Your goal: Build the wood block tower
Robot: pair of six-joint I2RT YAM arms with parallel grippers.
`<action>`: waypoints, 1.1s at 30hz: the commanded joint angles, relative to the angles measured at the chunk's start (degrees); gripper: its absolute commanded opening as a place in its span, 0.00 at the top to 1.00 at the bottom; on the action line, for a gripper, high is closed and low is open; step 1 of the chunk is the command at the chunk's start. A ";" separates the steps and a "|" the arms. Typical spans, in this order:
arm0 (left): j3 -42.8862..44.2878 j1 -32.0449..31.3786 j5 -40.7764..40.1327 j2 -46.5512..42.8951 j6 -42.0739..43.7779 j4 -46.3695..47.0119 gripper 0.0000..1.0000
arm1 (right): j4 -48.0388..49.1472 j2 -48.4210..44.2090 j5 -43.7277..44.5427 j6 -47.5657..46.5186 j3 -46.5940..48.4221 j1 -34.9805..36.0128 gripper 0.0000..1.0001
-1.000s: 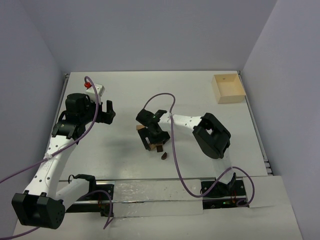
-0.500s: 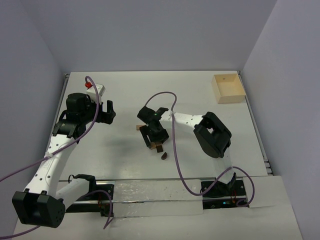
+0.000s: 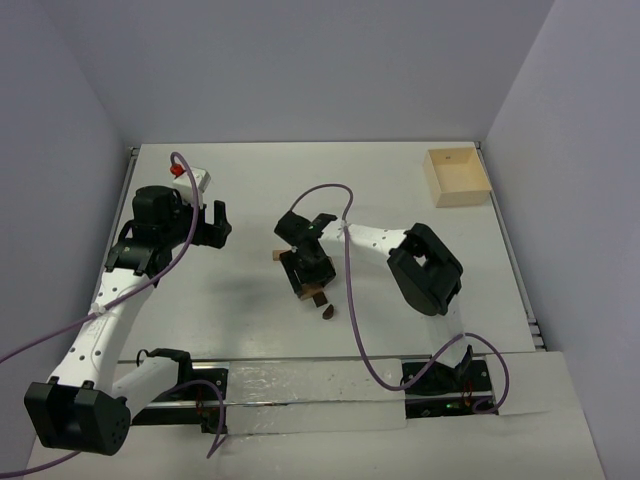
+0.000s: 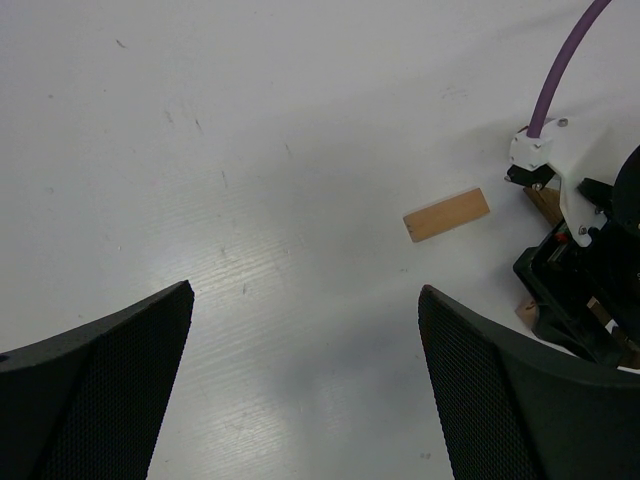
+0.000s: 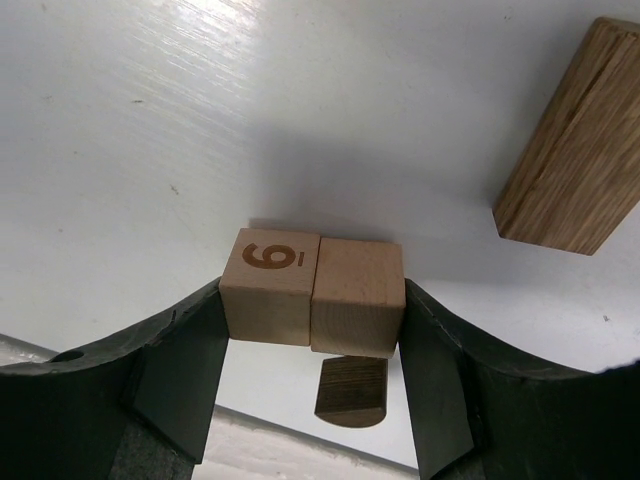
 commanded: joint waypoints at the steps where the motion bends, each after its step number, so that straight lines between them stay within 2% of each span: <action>1: 1.13 0.40 -0.58 0.04 -0.61 2.27 0.01 | -3.13 0.69 -0.39 0.25 6.89 -0.75 0.74; 2: 1.13 0.40 -1.26 -0.02 -0.82 2.33 0.01 | -3.20 0.36 0.15 0.72 7.11 -0.75 0.83; 4: 1.17 0.40 -2.09 -0.17 -1.09 2.44 0.01 | -3.59 -0.48 0.69 1.50 8.21 -0.83 0.94; 6: 1.30 0.49 -3.05 -0.22 -1.41 2.53 0.01 | -4.82 -0.72 1.79 2.47 9.61 -0.93 1.00; 15: 1.57 1.29 -4.77 -0.31 -3.78 3.34 0.01 | -12.04 4.73 0.11 6.01 25.32 -3.04 1.00; 33: 1.46 2.16 -13.35 -0.46 -5.75 5.94 0.01 | -12.84 12.62 2.30 8.71 33.48 -3.36 1.00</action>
